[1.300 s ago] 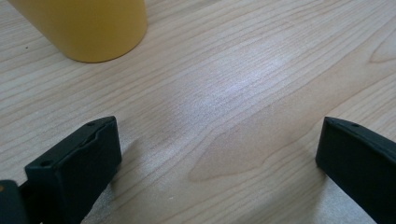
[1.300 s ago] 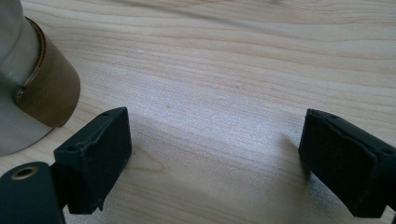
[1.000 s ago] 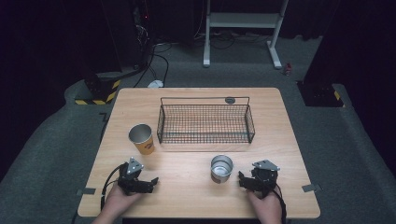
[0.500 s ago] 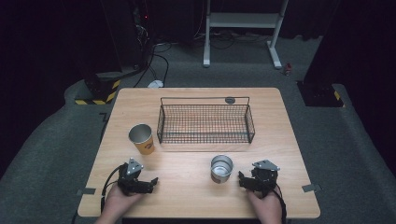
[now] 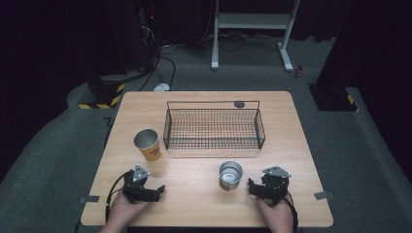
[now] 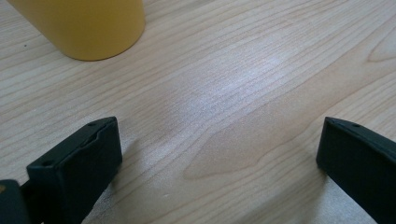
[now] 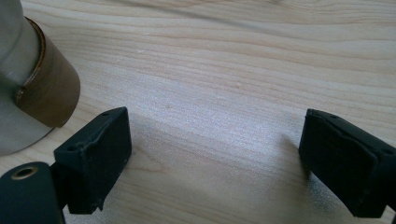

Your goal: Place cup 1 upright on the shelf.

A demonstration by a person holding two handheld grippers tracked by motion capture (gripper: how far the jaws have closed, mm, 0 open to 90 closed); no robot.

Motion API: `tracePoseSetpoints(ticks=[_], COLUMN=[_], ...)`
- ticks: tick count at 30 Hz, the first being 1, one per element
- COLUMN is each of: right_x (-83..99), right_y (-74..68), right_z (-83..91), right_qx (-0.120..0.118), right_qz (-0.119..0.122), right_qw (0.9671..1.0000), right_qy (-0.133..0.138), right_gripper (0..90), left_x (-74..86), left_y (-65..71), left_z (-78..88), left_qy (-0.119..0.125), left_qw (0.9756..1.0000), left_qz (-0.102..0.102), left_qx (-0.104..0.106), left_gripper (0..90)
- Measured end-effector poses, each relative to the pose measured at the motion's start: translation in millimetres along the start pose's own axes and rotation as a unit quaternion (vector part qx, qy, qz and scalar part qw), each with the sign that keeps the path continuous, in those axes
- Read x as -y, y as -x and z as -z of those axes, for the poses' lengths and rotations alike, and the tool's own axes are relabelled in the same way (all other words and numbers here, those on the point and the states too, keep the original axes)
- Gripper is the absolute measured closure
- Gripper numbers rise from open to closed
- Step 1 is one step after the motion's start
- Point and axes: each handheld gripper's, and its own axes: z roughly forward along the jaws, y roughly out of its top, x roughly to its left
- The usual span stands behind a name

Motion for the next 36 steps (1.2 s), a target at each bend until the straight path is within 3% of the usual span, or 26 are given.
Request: tracePoseSetpoints(ticks=[11,15,25,36], right_x=[0.0,-0.1,-0.1,0.0], right_y=[-0.1,-0.1,-0.1,-0.1], right_z=[0.0,0.0,0.0,0.0], right_qx=[0.000,0.000,0.000,0.000], right_qz=[-0.001,-0.001,-0.001,-0.001], right_qw=[1.0000,1.0000,1.0000,1.0000], right_qy=[0.000,0.000,0.000,0.000], right_gripper=[9.6,9.6,9.6,9.6], left_x=[-2.9,-4.3,-7.8,-11.1], left_y=[-0.5,-0.3,-3.2,-6.2], left_z=[0.4,4.2,12.3,22.7], left_qy=[-0.008,0.006,0.030,0.072], left_qw=[1.0000,0.9999,0.9995,0.9974], left_qz=[-0.001,-0.008,-0.001,0.005], left_qx=[-0.002,-0.002,0.005,0.011], left_gripper=[0.0,0.0,0.0,0.0])
